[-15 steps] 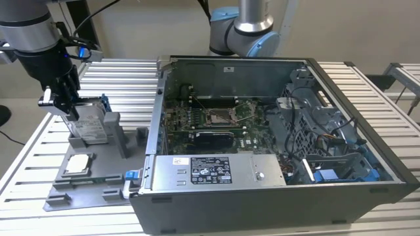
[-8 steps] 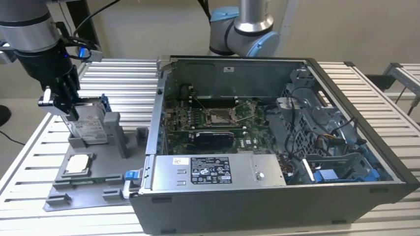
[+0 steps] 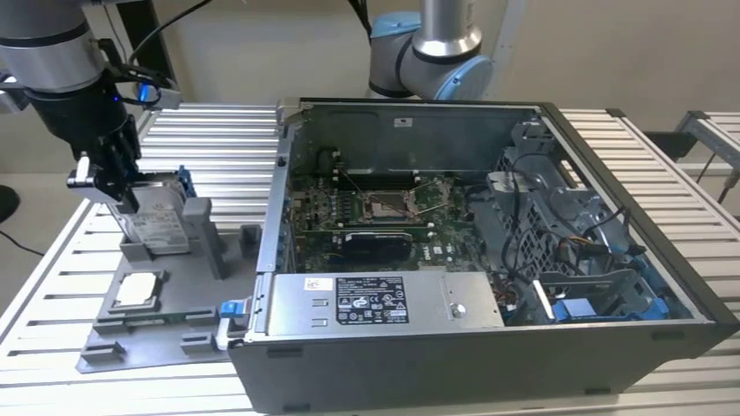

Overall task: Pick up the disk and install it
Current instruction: 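Pick up the disk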

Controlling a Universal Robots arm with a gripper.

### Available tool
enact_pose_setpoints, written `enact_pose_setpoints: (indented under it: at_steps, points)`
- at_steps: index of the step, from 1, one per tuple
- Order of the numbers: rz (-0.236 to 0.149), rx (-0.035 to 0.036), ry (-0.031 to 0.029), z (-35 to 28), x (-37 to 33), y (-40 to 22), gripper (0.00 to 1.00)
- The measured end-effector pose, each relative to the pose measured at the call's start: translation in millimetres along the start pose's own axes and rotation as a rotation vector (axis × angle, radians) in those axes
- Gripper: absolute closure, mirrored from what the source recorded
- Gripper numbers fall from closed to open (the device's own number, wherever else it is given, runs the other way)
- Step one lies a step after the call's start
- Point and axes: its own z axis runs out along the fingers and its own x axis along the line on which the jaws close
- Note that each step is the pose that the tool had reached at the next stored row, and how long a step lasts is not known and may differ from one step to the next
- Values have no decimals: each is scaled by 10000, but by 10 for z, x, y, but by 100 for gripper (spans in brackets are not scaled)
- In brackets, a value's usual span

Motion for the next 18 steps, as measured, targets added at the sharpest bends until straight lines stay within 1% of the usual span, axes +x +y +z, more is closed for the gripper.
enact_pose_setpoints:
  at_steps: [2,5,10,18]
  points:
    - [1,1,0,-26,-1,1,100]
    - [0,1,1,-89,-3,1,100]
    - [1,0,9,-228,-7,3,100]
    - [1,1,14,-413,-13,6,100]
